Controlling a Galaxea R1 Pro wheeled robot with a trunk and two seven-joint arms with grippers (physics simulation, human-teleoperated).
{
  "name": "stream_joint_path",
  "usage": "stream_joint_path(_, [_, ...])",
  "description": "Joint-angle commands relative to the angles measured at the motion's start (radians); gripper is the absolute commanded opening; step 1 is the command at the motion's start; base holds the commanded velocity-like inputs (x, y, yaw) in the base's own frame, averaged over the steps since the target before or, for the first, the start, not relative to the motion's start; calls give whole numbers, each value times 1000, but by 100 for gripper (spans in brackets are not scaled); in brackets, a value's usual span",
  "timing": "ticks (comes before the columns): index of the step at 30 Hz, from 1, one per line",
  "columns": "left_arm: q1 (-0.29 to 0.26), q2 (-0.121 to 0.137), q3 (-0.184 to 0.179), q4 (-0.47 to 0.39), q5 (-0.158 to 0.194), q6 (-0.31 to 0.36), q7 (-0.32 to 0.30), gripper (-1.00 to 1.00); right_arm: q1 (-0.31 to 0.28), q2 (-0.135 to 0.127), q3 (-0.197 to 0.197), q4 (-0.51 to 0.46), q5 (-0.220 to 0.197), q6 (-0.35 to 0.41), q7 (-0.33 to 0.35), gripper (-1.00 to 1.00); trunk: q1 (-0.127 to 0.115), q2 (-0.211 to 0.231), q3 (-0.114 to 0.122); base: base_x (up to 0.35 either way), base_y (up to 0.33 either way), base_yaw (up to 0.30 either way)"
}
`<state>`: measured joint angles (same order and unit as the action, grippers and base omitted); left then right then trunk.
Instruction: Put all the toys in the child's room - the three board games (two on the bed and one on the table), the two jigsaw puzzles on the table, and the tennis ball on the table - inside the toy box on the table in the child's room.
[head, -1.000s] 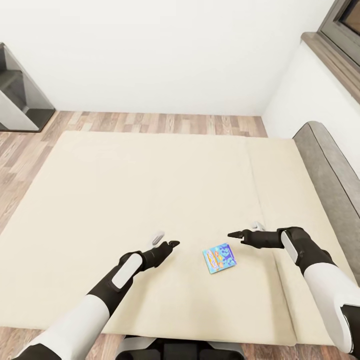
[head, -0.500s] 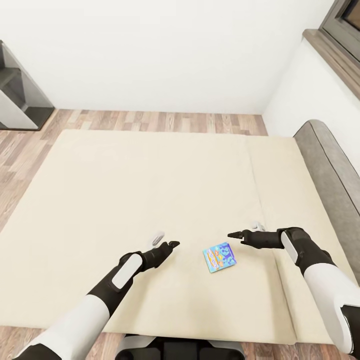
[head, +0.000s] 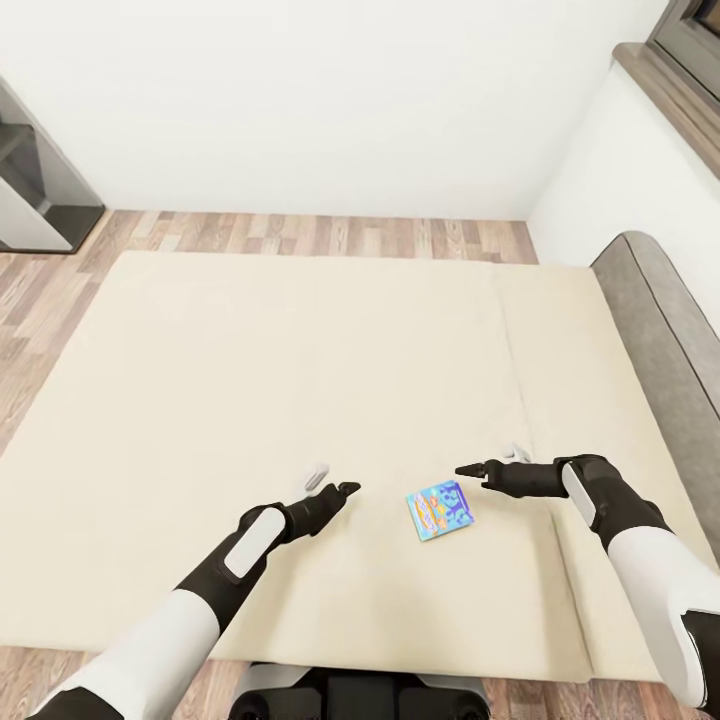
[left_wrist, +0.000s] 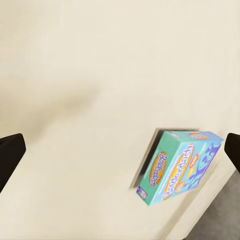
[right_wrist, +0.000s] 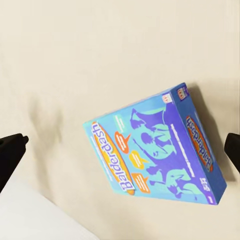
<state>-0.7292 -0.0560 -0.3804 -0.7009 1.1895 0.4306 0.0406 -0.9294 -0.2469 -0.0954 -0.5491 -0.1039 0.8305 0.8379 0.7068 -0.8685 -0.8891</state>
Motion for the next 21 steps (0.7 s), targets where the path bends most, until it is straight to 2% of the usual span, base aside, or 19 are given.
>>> stream_joint_path(1, [0, 0, -1, -1, 8, 2, 4, 100, 0, 0, -1, 0, -7, 7, -1, 100, 0, -1, -2, 0, 0, 0])
stream_joint_path(13, [-1, -2, -2, -12, 8, 2, -4, 100, 0, 0, -1, 0, -6, 7, -1, 100, 0, -1, -21, 0, 0, 0])
stream_joint_path(21, [-1, -1, -3, -32, 6, 2, -36, 100, 0, 0, 1, 0, -6, 6, -1, 100, 0, -1, -34, 0, 0, 0])
